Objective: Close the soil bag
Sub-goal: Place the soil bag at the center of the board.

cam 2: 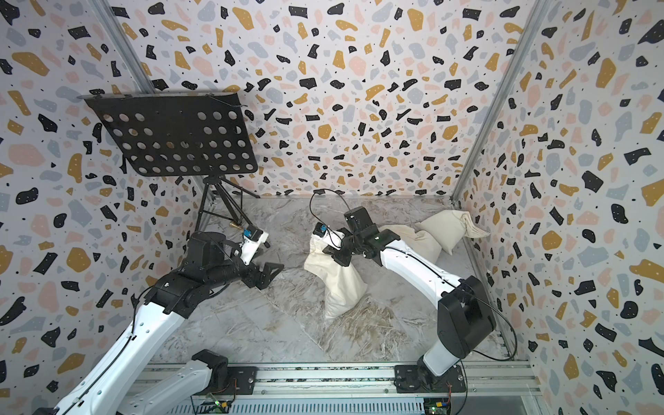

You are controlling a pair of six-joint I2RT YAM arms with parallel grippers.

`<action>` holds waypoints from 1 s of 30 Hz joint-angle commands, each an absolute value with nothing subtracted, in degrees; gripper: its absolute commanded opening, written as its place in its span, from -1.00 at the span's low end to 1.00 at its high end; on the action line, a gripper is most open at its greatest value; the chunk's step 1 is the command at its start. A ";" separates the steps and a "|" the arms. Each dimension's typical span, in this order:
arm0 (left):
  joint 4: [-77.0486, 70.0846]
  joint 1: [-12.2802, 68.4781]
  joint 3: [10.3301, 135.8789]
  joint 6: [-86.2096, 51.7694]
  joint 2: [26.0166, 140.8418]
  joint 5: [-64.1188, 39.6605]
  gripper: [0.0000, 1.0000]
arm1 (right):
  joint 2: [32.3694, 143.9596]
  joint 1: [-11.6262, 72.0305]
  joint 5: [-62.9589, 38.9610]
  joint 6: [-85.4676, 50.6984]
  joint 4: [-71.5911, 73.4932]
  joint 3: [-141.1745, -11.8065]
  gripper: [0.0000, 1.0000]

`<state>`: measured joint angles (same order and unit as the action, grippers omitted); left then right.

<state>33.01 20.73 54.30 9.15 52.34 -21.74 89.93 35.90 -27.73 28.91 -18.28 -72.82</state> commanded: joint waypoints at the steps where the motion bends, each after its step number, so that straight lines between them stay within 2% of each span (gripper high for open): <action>1: 30.21 21.14 51.97 21.10 53.02 -26.07 0.84 | 83.24 35.95 -30.96 30.28 -11.01 -72.49 -1.00; 8: 24.80 21.18 51.69 26.40 58.62 -20.33 0.70 | 78.04 35.95 -32.96 30.60 -9.97 -70.75 -1.00; 13: 16.86 21.46 47.91 33.05 59.11 -26.41 0.57 | 76.26 35.99 -32.86 31.87 -9.26 -69.21 -1.00; 19: 7.07 21.49 46.24 38.68 65.38 -25.98 0.56 | 76.08 35.95 -33.14 32.83 -9.72 -69.02 -1.00; 26: 2.37 21.56 47.99 39.06 72.79 -31.19 0.54 | 75.75 35.99 -34.15 33.49 -10.81 -69.08 -1.00; 30: 1.83 21.58 49.50 39.76 76.79 -34.30 0.31 | 75.37 35.95 -34.19 33.66 -10.98 -69.00 -1.00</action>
